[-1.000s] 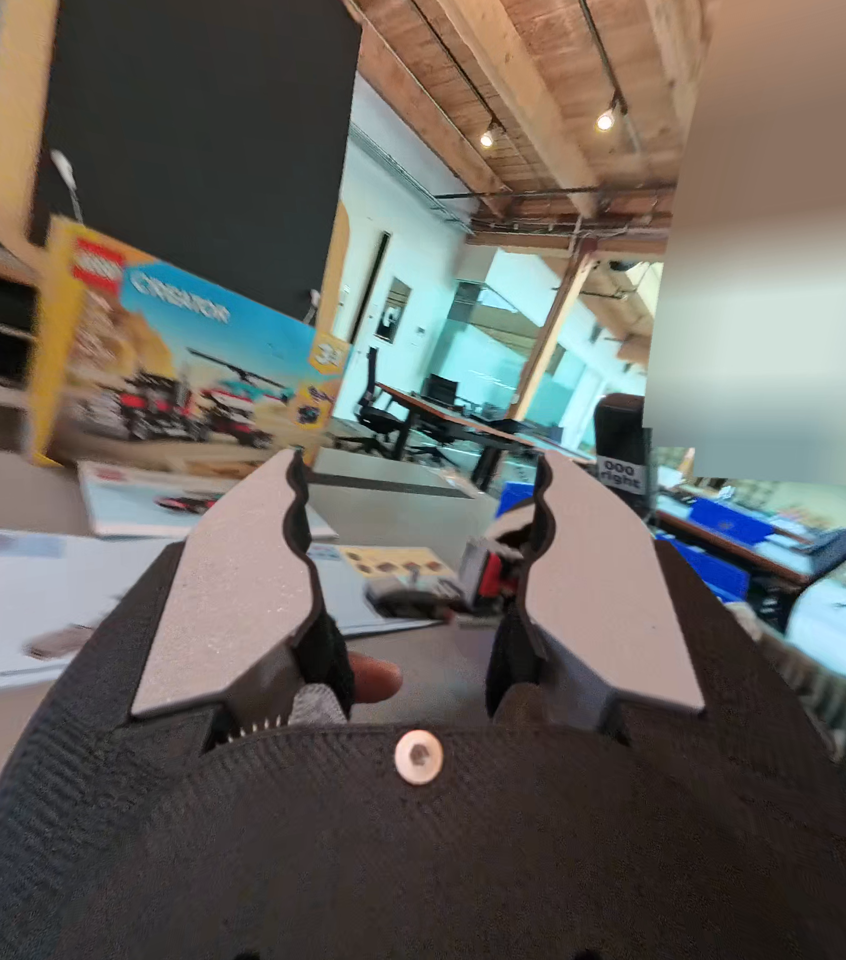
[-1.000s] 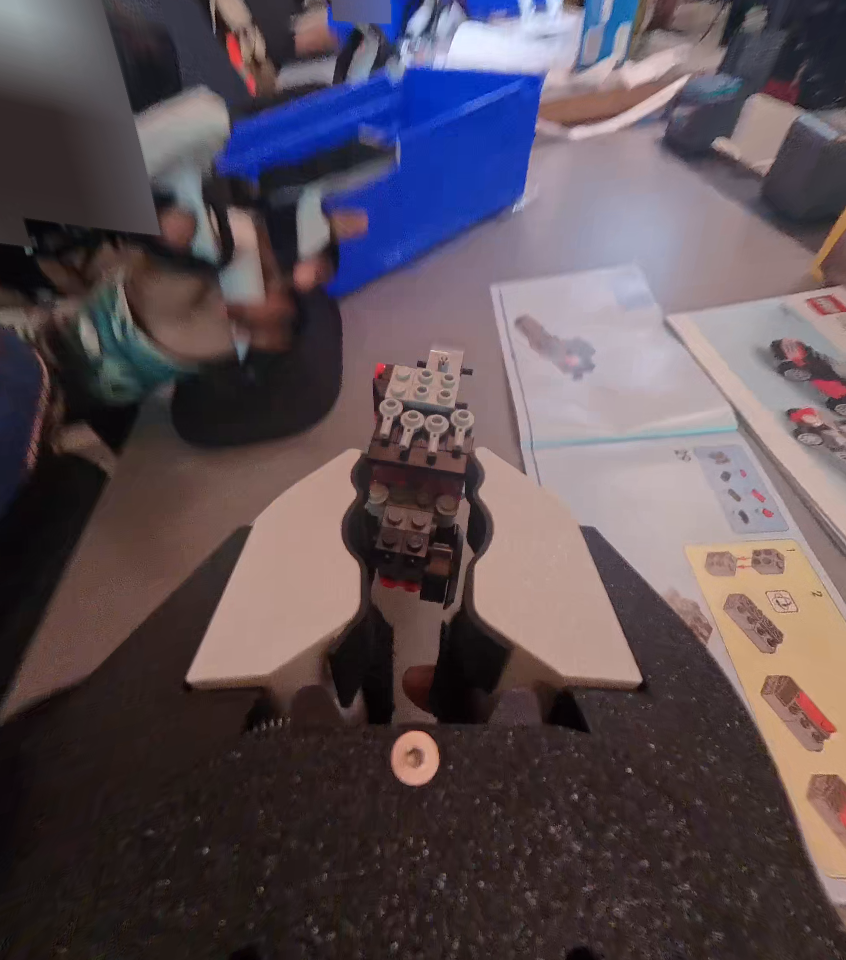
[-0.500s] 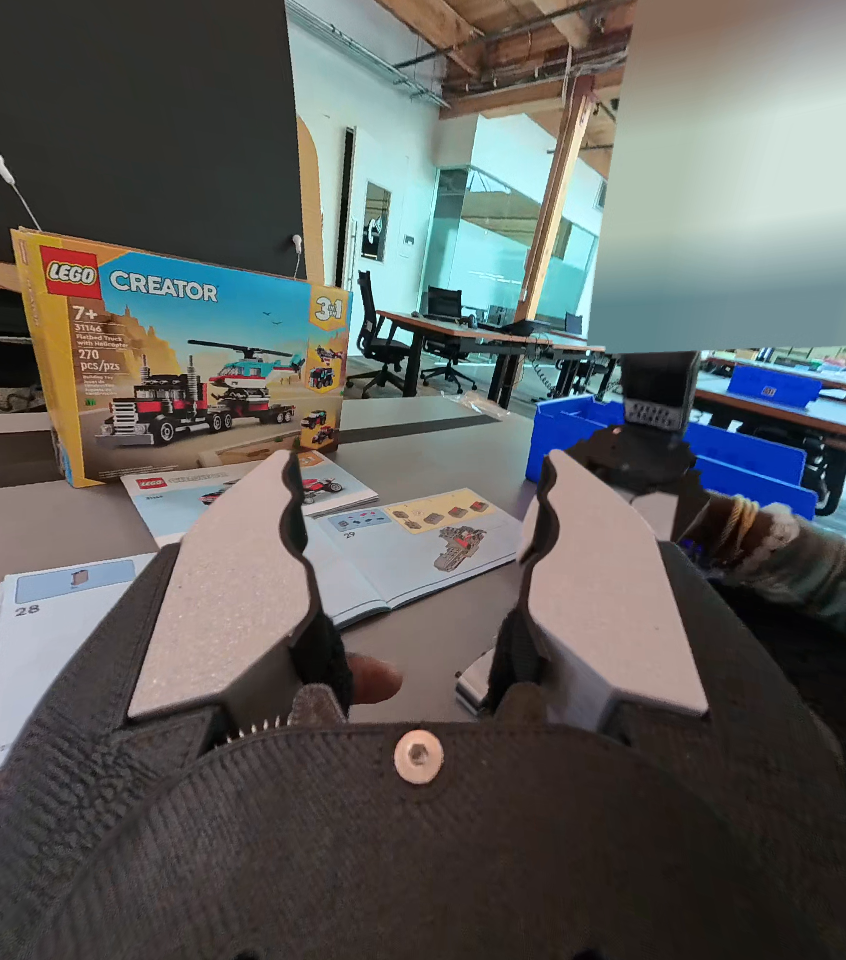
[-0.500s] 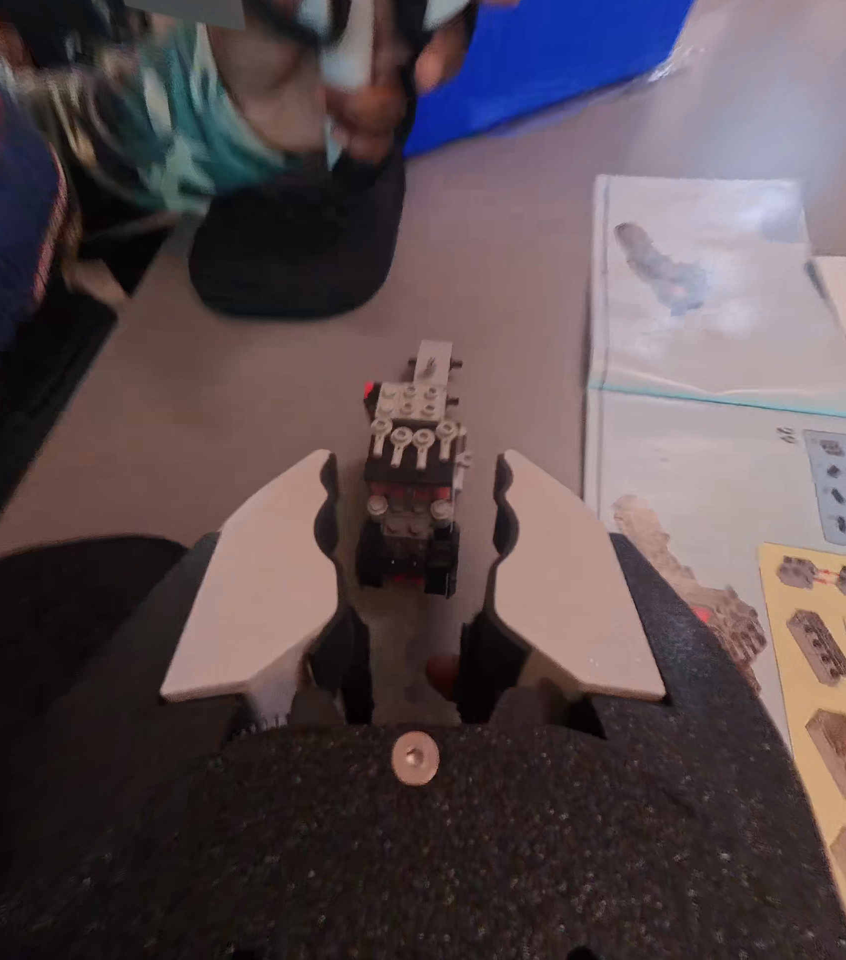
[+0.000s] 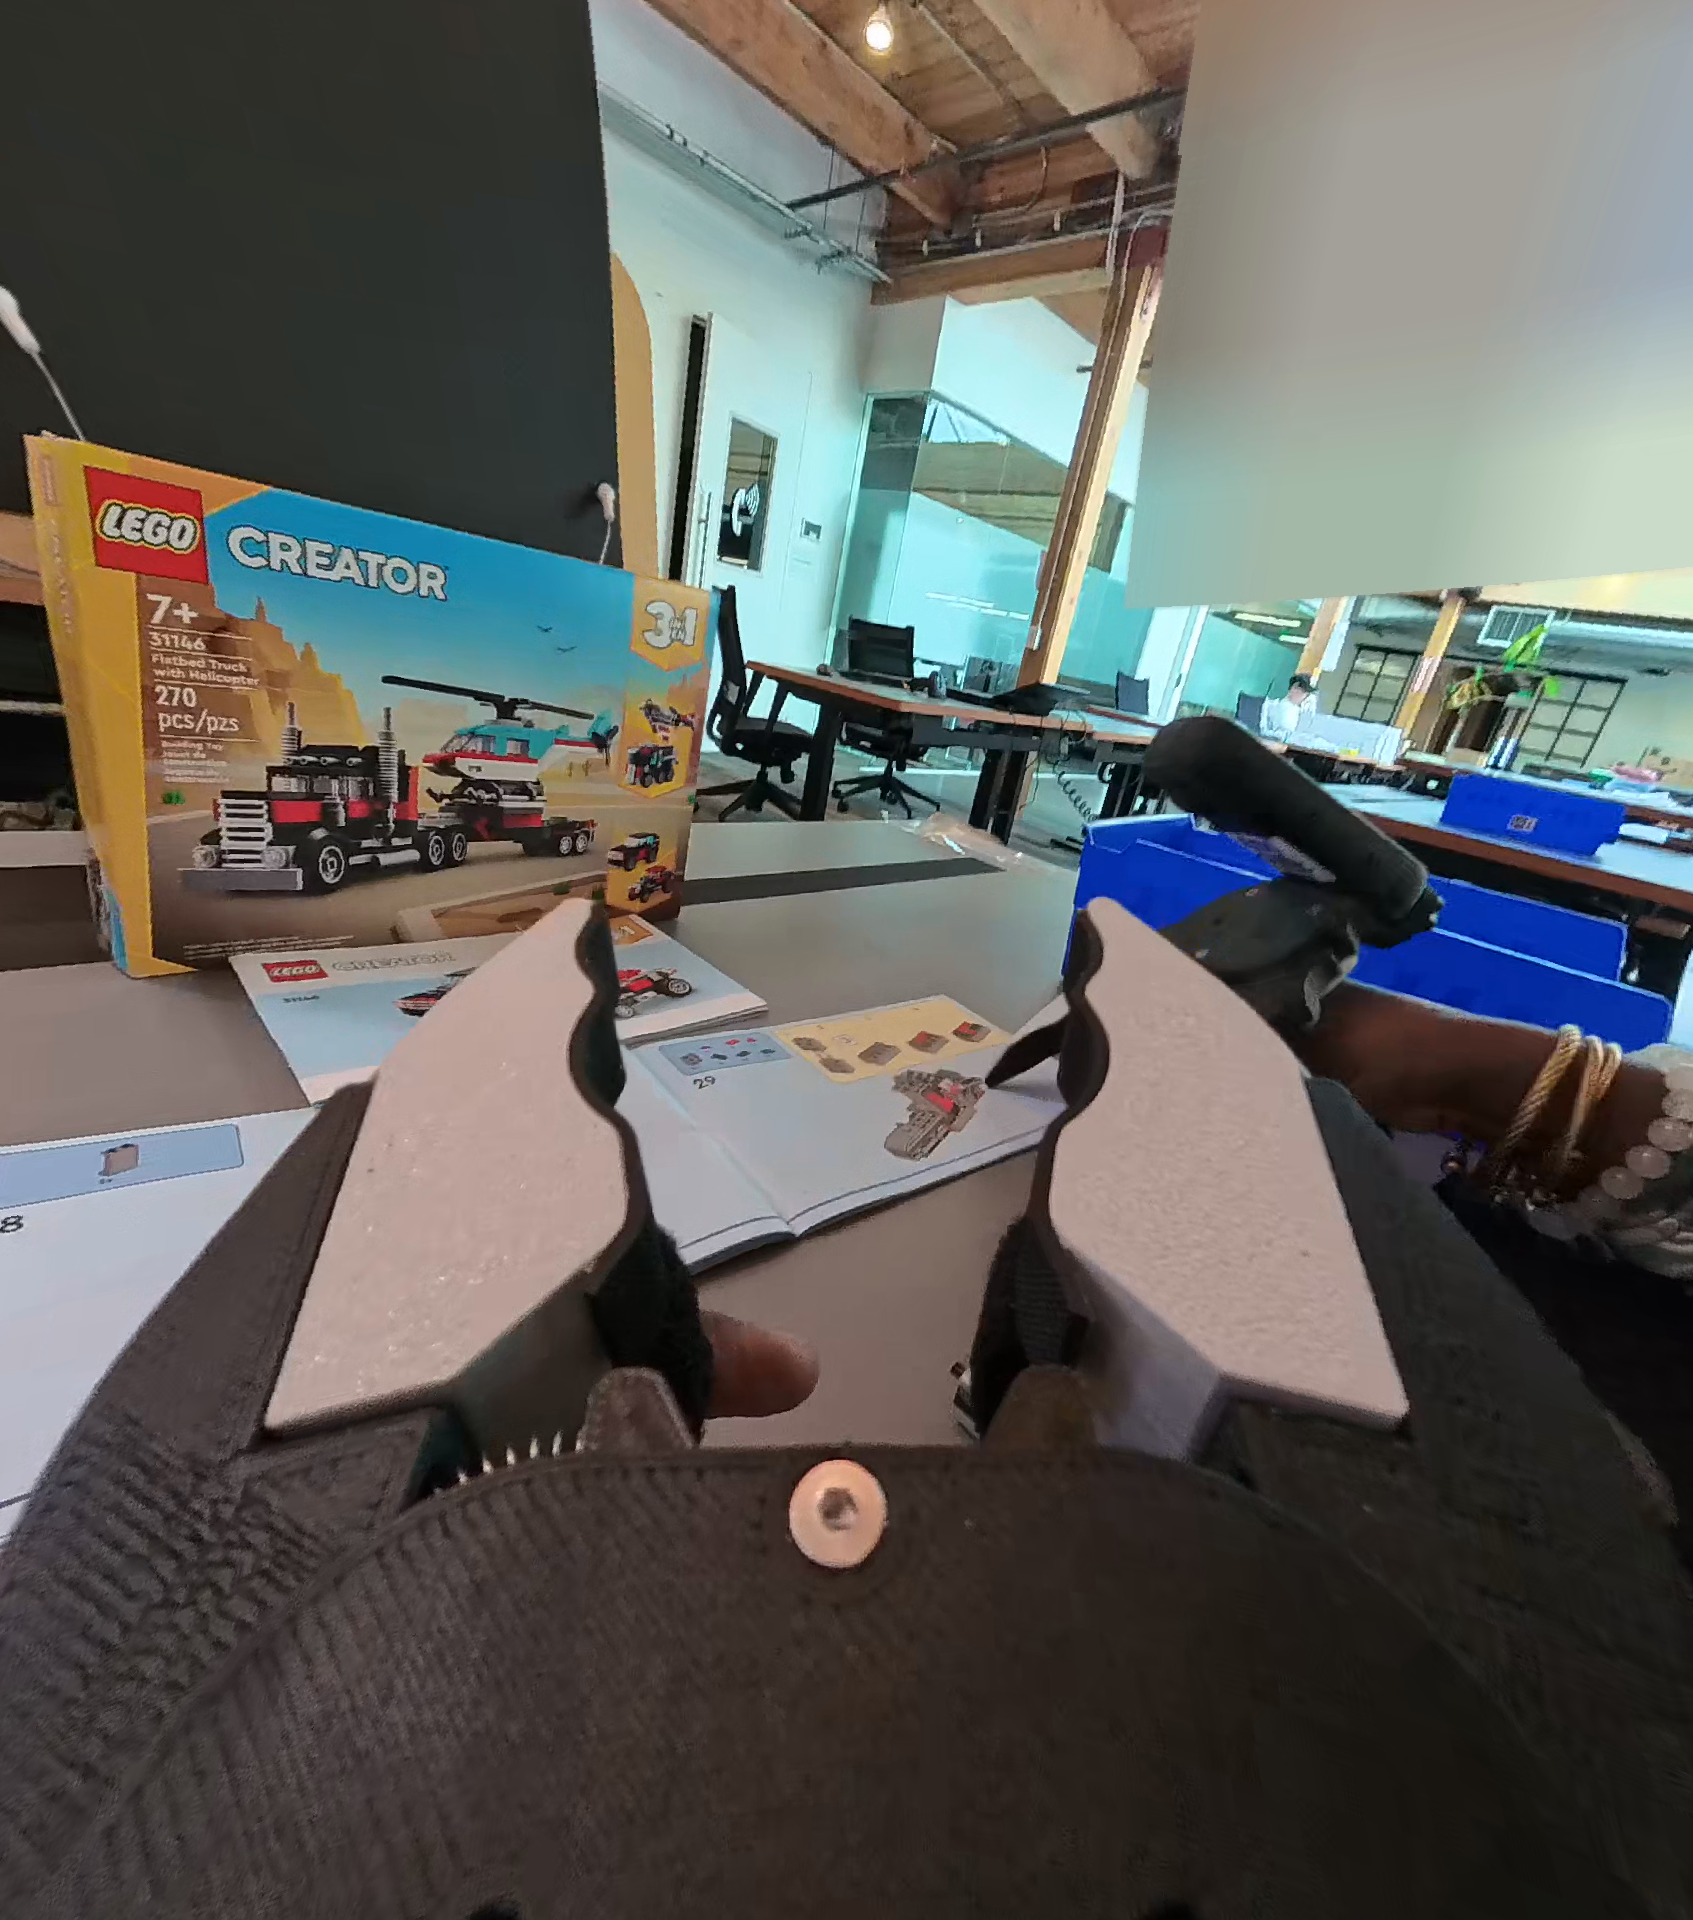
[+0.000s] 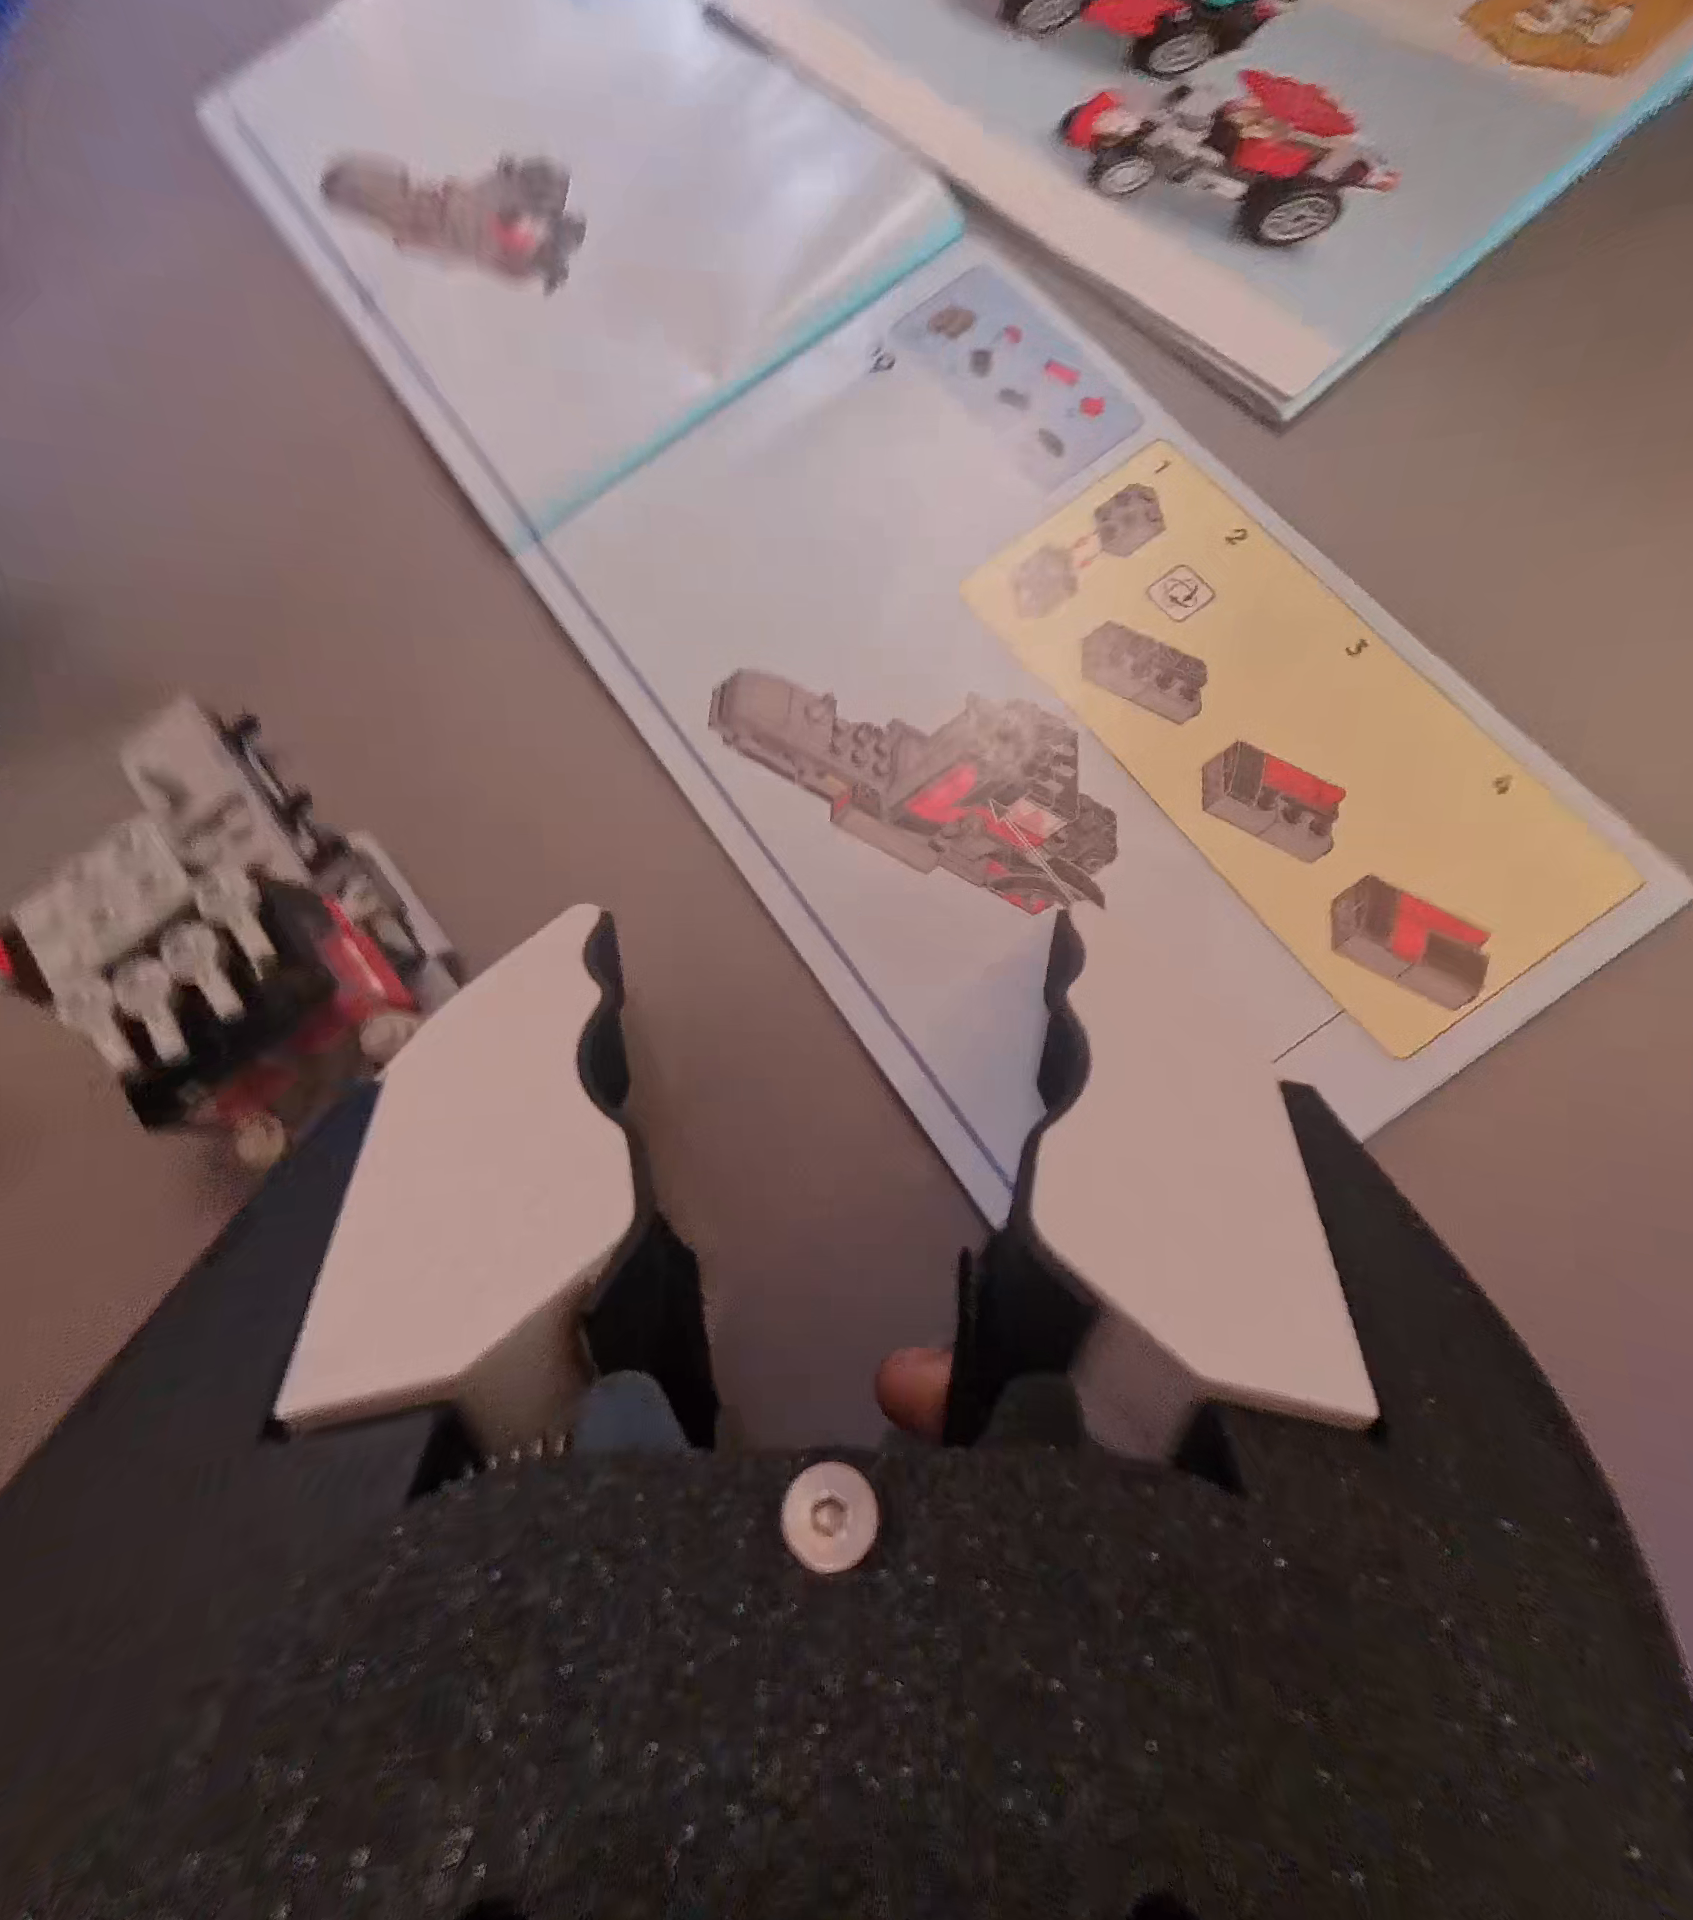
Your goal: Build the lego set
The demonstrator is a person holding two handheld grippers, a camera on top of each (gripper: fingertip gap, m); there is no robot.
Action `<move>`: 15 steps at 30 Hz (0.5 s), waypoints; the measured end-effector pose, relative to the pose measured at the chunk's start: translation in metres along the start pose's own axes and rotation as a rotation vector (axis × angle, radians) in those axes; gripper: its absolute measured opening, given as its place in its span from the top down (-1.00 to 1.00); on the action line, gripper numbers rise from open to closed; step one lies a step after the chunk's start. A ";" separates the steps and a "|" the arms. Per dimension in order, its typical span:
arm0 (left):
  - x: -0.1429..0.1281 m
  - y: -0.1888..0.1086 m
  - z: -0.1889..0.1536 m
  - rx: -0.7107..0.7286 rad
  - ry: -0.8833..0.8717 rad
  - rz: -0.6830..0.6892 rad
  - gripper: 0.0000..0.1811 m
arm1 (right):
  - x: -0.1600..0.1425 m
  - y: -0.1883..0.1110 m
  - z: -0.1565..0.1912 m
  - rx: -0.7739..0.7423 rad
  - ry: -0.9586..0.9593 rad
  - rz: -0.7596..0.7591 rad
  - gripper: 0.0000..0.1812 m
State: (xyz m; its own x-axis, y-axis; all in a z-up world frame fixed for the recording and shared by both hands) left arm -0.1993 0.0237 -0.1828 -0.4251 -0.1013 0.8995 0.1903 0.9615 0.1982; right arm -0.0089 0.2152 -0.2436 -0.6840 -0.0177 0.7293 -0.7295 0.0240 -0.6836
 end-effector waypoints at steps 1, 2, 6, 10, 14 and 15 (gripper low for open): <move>0.001 -0.001 0.000 -0.006 -0.008 -0.014 0.10 | -0.003 -0.002 -0.001 -0.002 -0.069 0.023 0.22; 0.001 -0.003 0.001 -0.012 -0.016 -0.030 0.10 | -0.006 -0.005 -0.002 0.018 -0.127 0.037 0.26; 0.004 -0.006 0.003 -0.026 -0.047 -0.070 0.11 | -0.016 -0.022 -0.007 0.219 -0.145 0.034 0.33; 0.003 -0.003 0.003 -0.027 -0.043 -0.059 0.14 | -0.019 -0.027 -0.017 0.269 -0.172 0.050 0.26; -0.001 0.019 0.003 -0.007 0.038 0.152 0.25 | -0.008 -0.031 -0.027 0.090 -0.061 -0.122 -0.04; -0.003 0.030 0.005 0.006 0.074 0.268 0.26 | -0.008 -0.031 -0.030 0.031 -0.018 -0.131 -0.04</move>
State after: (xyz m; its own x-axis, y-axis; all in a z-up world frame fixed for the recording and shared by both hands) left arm -0.1967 0.0542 -0.1816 -0.2944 0.1392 0.9455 0.2816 0.9580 -0.0533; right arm 0.0196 0.2445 -0.2273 -0.5823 -0.0368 0.8121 -0.8124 -0.0105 -0.5830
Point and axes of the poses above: each gripper's, where its closed fingertips meet, y out along the fingers, x out of its top, z = x × y across the jaws, the point moved 8 cm from there along -y, back along the fingers, and after that the axes turned 13 degrees about -y, right-handed, at the moved point
